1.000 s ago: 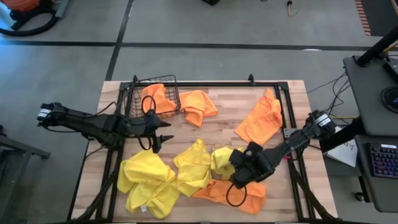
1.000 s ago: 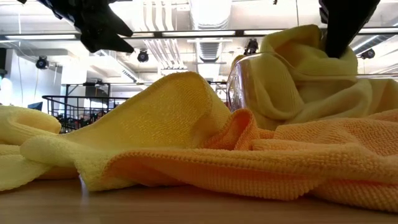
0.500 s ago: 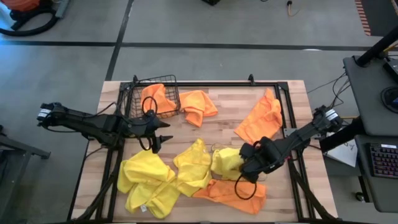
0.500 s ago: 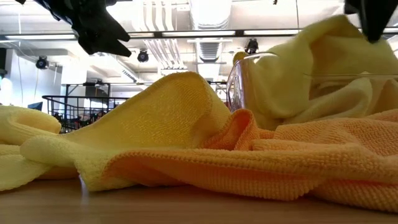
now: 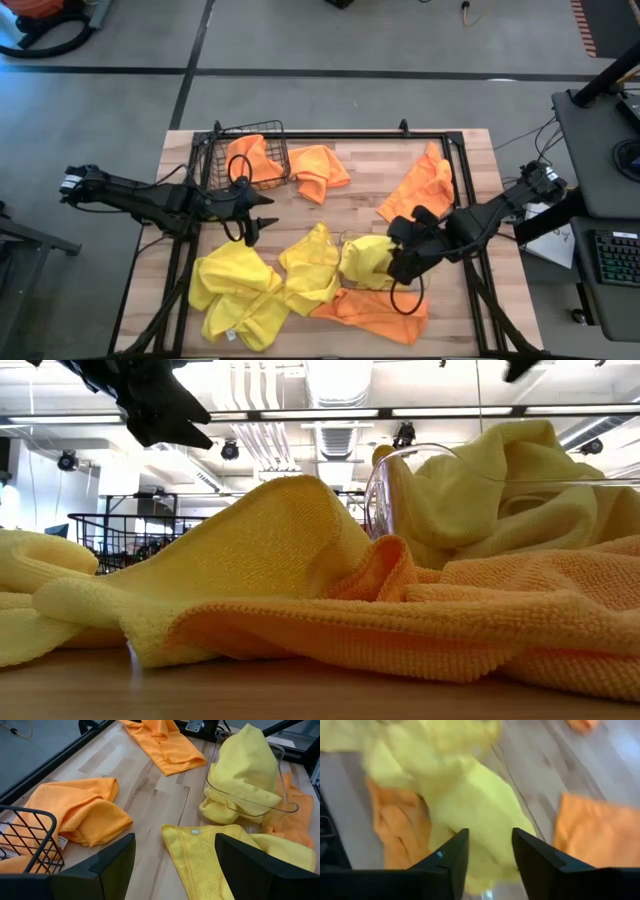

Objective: Sort microfiber towel by color & place in baskets
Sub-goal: Put the yellow towel into the transparent bin

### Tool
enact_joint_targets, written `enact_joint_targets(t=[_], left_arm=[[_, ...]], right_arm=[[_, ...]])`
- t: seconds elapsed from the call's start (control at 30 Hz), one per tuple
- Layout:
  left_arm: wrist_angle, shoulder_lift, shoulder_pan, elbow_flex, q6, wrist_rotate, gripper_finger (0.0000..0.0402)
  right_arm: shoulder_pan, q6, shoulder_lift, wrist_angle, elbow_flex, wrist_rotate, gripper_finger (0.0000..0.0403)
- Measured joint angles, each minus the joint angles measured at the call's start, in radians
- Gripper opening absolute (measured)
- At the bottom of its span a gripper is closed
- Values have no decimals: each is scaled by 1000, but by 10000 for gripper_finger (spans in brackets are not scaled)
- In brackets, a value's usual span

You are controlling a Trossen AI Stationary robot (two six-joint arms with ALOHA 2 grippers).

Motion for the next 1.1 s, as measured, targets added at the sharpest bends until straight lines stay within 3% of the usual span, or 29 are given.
enact_joint_targets(t=[0.23, 0.47, 1.1], left_arm=[[1, 0, 0, 0, 0, 0, 256], [3, 0, 0, 0, -3, 0, 256], [3, 0, 0, 0, -4, 0, 256]], right_arm=[[-52, -74, 72, 61, -60, 12, 18], [-106, -91, 176, 140, -179, -87, 9], [-133, -118, 338, 197, -223, -81, 9]])
